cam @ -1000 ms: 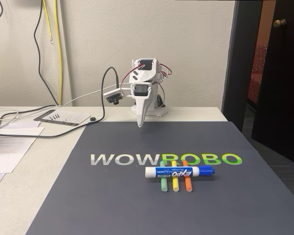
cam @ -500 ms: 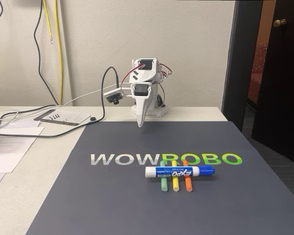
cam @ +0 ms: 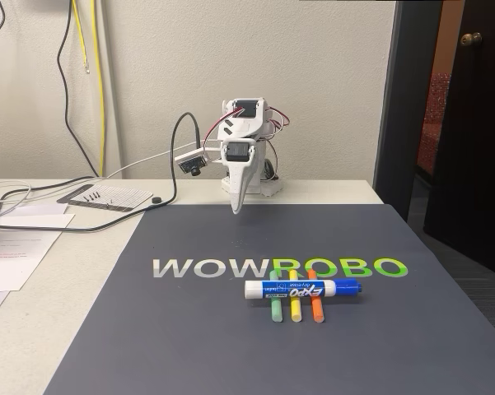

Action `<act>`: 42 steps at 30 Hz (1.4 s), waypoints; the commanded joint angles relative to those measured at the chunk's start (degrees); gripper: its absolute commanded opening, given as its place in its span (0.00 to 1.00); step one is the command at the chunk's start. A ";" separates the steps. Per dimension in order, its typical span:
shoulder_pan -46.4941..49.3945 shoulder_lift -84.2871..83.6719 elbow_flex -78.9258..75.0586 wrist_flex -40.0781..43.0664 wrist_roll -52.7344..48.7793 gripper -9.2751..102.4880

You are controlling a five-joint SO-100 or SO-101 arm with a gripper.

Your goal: Pick up the blue marker.

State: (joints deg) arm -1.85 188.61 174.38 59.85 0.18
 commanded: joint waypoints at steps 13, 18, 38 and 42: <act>-0.44 3.25 -0.18 -0.09 0.26 0.09; -0.18 3.25 -0.18 -0.09 0.62 0.08; -4.31 3.25 -6.59 1.05 -10.63 0.08; -5.36 1.32 -8.96 0.62 -11.34 0.08</act>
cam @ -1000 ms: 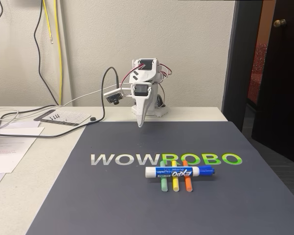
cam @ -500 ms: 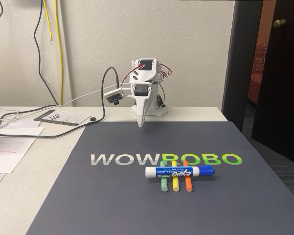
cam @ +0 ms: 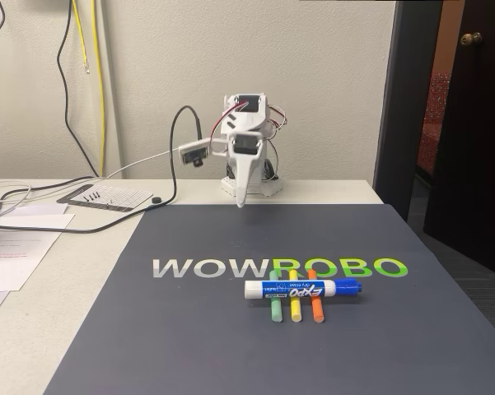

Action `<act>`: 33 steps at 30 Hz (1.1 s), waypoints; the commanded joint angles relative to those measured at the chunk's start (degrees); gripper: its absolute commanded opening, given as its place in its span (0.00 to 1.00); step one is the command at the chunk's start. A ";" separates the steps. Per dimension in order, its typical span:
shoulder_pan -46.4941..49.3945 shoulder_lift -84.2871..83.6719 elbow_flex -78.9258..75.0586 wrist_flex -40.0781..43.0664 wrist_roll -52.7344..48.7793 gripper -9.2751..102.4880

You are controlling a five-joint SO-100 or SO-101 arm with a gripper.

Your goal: Pick up the blue marker.

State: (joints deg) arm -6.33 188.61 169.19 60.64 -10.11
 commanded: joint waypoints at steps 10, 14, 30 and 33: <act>-2.55 -34.19 -34.37 6.94 -2.64 0.08; -4.39 -47.72 -49.13 13.54 -1.93 0.08; -10.11 -86.48 -95.71 34.80 4.57 0.08; -10.63 -95.54 -108.37 40.25 5.36 0.08</act>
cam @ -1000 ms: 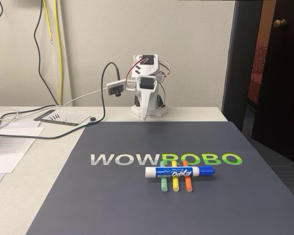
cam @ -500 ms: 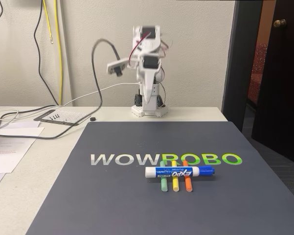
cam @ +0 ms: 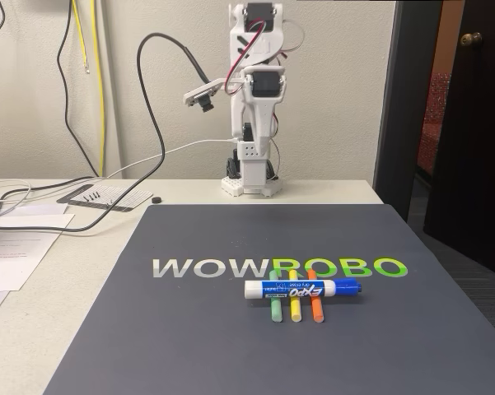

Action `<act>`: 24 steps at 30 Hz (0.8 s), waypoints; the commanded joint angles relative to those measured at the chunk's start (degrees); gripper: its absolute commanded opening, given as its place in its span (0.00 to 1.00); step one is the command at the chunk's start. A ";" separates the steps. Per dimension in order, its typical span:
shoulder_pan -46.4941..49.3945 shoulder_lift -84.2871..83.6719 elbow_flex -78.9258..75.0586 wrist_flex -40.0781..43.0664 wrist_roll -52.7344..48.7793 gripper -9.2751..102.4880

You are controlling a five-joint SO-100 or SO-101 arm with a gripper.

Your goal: Pick up the blue marker.

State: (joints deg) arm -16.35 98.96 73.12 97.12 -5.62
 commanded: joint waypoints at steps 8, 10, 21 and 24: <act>-0.88 -34.45 -55.63 18.19 2.29 0.08; -1.14 -36.74 -57.13 17.23 2.72 0.08; 0.00 -53.61 -69.96 17.93 0.44 0.08; 0.26 -55.46 -69.96 16.26 -0.44 0.08</act>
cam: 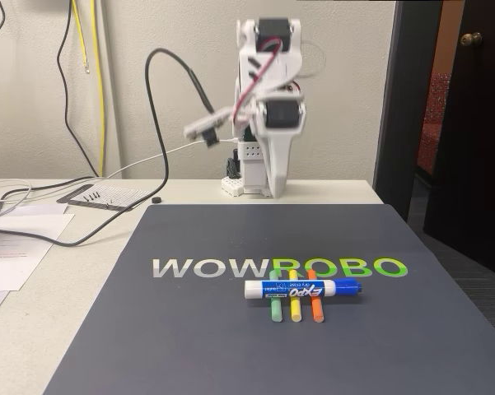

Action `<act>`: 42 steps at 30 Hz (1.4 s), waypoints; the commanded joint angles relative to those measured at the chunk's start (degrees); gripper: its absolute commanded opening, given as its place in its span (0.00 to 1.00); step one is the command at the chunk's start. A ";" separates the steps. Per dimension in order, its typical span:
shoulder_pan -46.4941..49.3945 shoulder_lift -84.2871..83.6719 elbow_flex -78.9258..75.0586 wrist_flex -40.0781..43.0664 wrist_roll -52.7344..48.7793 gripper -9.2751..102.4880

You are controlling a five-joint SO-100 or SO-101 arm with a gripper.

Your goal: Pick up the blue marker.

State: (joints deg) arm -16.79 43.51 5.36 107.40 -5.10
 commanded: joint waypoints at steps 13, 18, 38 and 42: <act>0.79 -8.79 -2.20 -3.25 -1.14 0.09; 0.79 -10.55 -2.20 -7.12 -2.02 0.12; 1.58 -15.21 -2.20 -13.62 -3.60 0.32; 1.58 -15.82 -2.20 -14.59 -3.69 0.32</act>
State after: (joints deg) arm -15.56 26.89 5.27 93.52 -8.35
